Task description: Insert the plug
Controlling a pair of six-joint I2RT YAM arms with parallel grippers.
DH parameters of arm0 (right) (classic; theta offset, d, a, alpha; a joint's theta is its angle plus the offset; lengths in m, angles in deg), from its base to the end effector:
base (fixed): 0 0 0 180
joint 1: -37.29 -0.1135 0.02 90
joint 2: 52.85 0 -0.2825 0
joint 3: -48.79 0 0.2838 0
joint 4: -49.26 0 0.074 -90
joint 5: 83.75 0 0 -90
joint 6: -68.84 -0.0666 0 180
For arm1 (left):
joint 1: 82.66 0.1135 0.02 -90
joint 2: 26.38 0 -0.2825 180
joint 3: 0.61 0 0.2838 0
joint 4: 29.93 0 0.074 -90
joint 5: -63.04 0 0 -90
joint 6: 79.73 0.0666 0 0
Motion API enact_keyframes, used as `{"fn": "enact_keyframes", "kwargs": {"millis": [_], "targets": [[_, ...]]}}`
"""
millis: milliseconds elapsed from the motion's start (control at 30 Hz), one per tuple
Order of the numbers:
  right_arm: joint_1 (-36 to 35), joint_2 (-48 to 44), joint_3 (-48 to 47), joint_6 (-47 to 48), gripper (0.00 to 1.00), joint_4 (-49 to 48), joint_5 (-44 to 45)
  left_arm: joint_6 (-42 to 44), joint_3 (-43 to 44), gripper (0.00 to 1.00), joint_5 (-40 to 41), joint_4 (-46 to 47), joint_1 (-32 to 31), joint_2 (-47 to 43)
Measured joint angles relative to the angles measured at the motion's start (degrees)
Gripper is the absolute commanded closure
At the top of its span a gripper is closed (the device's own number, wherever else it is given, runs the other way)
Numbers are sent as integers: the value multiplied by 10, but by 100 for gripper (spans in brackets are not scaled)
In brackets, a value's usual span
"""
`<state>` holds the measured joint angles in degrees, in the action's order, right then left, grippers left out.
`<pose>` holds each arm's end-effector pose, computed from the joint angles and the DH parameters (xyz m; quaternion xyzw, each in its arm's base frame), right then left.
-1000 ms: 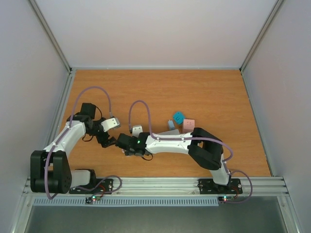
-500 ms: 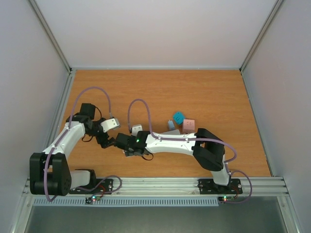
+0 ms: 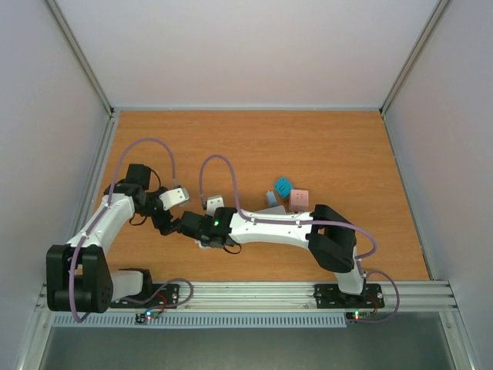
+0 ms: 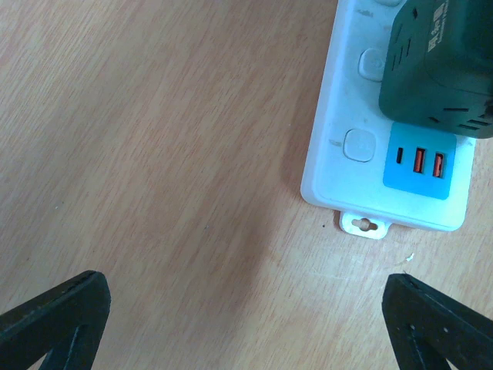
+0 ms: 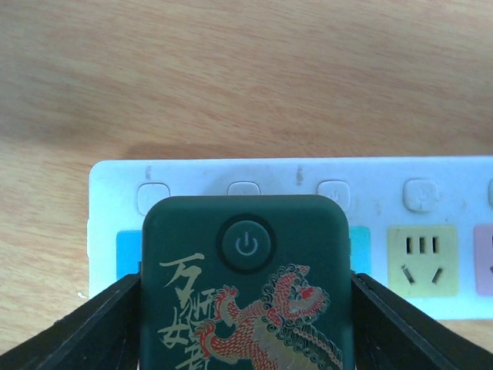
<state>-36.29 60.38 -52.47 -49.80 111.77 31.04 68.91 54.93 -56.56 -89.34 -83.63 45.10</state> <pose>0.1526 0.4190 0.1847 -0.3431 0.9054 -0.0309 0.2483 0.2359 -0.0369 0.1758 0.5049 0.8159 -0.1625 0.2302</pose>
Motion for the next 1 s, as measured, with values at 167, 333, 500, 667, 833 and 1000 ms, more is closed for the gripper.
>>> {"fn": "enact_keyframes", "kwargs": {"millis": [167, 333, 500, 667, 833, 1000], "targets": [[0, 0, 0, -5, 73, 4, 4, 0, 0, 3, 0, 0, 0, -3], [0, -1, 4, -9, 96, 2, 6, 0, 0, 3, 0, -2, 0, -9], [0, -13, 27, -9, 99, -20, 7, 2, 0, 3, 0, -3, 0, -11], [-2, -33, 65, -8, 99, -57, 4, 2, 0, 4, -3, -7, 0, -11], [-2, -40, 83, 2, 99, -80, 2, -1, 27, 6, -28, -27, 0, -6], [-5, -33, 84, 13, 99, -83, 8, -1, 57, 6, -51, -32, 0, 5]]}}
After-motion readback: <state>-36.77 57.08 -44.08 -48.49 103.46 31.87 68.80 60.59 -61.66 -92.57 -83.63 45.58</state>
